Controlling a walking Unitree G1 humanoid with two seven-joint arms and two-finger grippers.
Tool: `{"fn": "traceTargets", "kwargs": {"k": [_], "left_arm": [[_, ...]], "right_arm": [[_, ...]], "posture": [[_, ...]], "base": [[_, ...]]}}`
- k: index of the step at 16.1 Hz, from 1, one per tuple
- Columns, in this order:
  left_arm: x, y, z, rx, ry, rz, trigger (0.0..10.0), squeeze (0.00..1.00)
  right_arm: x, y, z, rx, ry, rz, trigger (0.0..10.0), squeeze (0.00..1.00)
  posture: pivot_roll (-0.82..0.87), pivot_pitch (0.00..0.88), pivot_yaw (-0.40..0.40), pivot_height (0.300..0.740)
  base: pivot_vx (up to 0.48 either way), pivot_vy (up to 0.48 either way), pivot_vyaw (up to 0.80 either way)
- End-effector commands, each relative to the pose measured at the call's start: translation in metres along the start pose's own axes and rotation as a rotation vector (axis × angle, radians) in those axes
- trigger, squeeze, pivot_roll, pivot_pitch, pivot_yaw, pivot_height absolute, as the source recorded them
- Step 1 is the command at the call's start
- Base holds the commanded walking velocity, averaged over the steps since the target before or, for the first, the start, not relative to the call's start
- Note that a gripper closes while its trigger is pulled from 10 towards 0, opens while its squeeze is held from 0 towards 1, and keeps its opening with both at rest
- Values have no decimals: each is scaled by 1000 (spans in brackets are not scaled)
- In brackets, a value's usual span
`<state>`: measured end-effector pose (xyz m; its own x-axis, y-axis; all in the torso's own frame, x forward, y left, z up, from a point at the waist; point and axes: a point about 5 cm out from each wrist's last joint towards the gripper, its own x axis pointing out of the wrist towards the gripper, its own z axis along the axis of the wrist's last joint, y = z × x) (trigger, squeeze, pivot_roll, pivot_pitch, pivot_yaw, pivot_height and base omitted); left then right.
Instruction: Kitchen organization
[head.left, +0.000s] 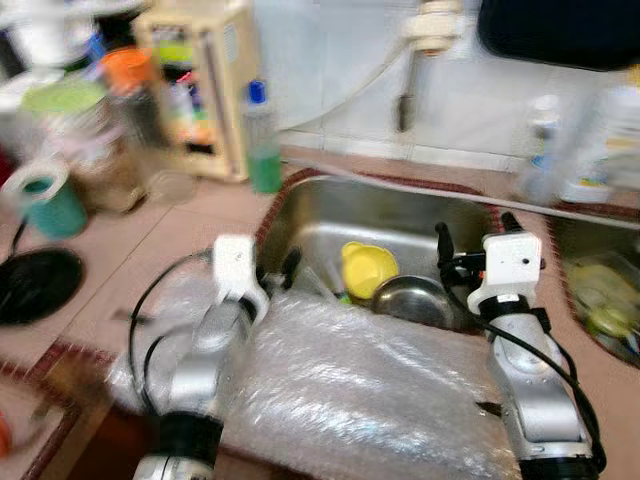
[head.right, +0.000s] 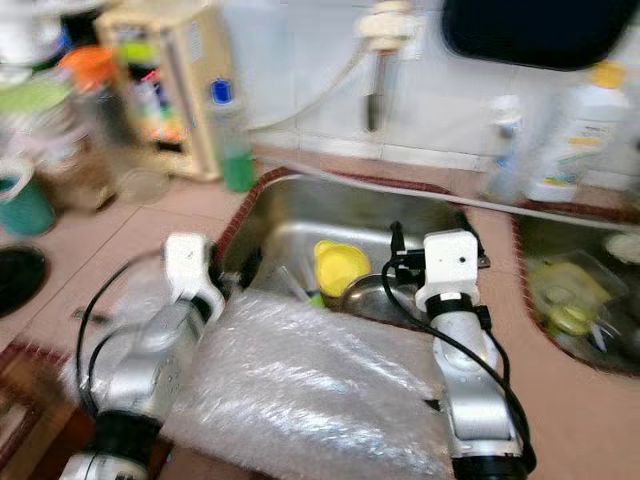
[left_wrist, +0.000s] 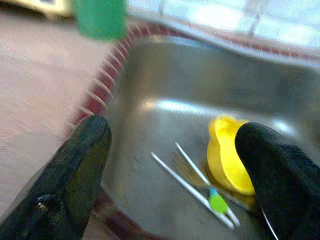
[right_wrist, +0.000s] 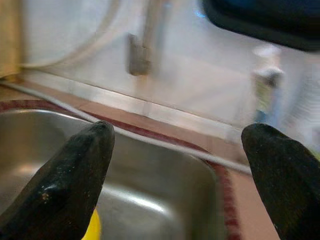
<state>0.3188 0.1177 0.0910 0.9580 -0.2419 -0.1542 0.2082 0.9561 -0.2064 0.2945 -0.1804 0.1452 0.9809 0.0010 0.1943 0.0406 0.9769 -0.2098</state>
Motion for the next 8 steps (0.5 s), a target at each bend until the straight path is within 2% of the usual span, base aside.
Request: {"fn": "traceTargets", "kwargs": {"k": [1,3,5,8], "left_arm": [[-1,-1,0,-20,9,4,10000,0],[-2,-2,-1,-70,36,11,10000,0],[-2,-3,3,-62,27,-1,10000,0],[-3,-4,9,-45,-9,1,10000,0]], "right_arm": [[0,1,2,12,1,-7,10000,1000],[0,5,3,22,6,-1,10000,1000],[2,7,5,27,0,1,10000,1000],[6,7,7,28,-10,16,10000,1000]], "posture": [[-9,0,74,740],[-5,0,85,740],[-3,0,84,740],[0,0,82,740]], "base": [[0,0,-800],[0,0,-800],[0,0,-800],[0,0,0]]}}
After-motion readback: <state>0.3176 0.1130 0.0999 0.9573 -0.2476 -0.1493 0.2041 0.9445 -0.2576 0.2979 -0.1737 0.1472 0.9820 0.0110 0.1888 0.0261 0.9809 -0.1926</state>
